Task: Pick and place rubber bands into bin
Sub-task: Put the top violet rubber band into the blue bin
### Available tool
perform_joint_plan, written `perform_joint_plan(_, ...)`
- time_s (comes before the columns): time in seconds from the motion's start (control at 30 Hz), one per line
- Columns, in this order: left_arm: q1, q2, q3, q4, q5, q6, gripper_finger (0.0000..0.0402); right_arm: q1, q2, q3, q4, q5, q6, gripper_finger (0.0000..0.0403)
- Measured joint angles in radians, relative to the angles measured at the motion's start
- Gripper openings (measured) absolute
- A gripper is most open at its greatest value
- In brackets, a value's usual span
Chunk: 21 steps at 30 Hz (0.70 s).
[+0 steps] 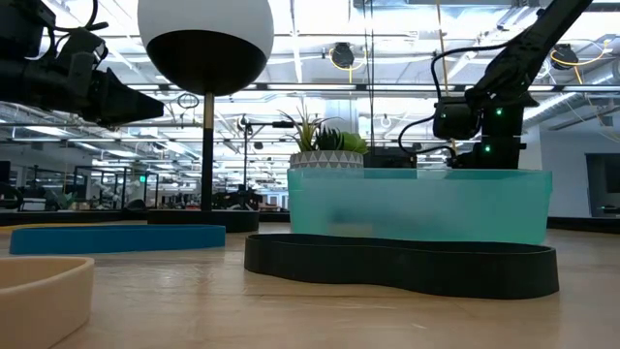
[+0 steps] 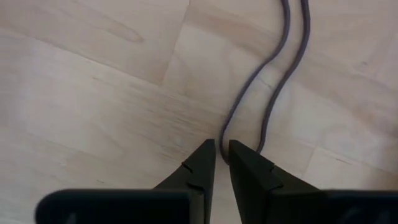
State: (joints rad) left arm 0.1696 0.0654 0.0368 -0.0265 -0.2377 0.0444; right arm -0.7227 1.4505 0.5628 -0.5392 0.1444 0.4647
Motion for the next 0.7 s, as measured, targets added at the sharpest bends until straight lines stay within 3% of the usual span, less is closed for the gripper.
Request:
perform_joint_plan(0.3, 0.000, 0.000, 0.000, 0.000, 0.000, -0.001, 0.0186, 0.012, -0.042, -0.019, 0.024, 0.028, -0.066, 0.0003)
perform_joint_plan(0.7, 0.000, 0.000, 0.000, 0.001, 0.000, -0.003, 0.0186, 0.048, -0.385, -0.020, 0.030, 0.015, -0.068, 0.0000)
